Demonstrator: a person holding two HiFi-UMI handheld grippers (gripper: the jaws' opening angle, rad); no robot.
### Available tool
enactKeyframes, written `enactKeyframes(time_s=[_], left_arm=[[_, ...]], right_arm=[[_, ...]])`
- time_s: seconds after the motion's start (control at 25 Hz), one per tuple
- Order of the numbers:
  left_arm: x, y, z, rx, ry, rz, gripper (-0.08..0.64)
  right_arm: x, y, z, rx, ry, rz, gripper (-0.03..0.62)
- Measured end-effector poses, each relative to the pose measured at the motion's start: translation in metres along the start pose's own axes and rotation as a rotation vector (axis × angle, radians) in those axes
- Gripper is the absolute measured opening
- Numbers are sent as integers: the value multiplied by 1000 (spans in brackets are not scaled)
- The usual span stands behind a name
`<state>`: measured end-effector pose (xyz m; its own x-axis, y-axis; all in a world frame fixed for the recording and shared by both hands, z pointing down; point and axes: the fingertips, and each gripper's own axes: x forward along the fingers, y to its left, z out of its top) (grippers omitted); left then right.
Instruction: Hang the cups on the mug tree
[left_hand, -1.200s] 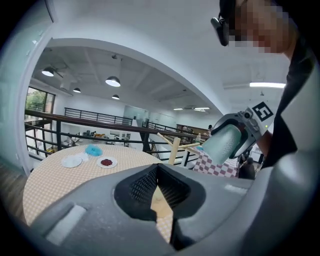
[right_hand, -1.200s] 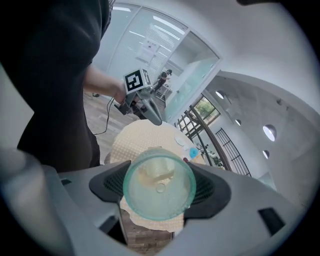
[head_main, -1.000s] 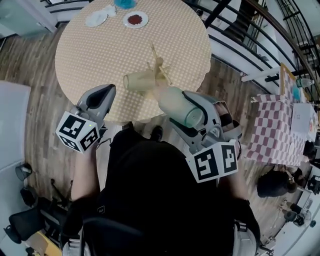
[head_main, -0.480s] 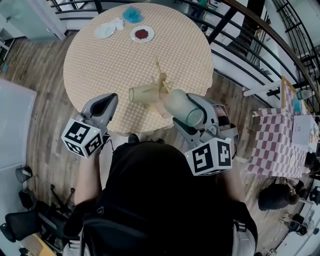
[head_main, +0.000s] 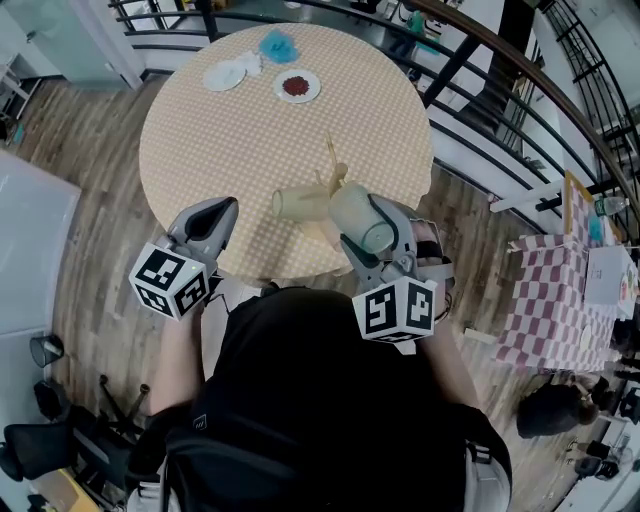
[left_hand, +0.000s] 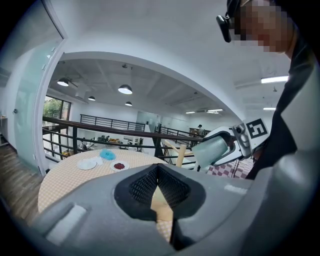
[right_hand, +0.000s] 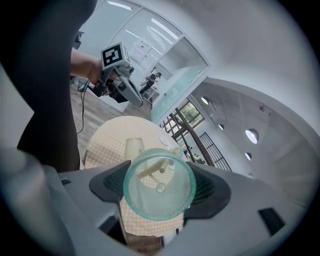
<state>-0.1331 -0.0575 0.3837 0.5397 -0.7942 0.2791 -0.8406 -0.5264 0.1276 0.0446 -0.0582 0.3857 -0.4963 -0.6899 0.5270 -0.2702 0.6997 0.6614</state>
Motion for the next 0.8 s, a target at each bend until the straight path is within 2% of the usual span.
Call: enactKeyframes(time_s=[0.32,0.56,0.8], left_arm=[[-6,4,-2,2,10,-1,5],[-7,8,-6,-3,14,1,6],[-10,9,-8,-10,15,6,6]], right_arm=[[13,10,-4,25,25,3,347],[24,11,-6,8,47,-19,347],[25,13,0,12,25,-29,347]])
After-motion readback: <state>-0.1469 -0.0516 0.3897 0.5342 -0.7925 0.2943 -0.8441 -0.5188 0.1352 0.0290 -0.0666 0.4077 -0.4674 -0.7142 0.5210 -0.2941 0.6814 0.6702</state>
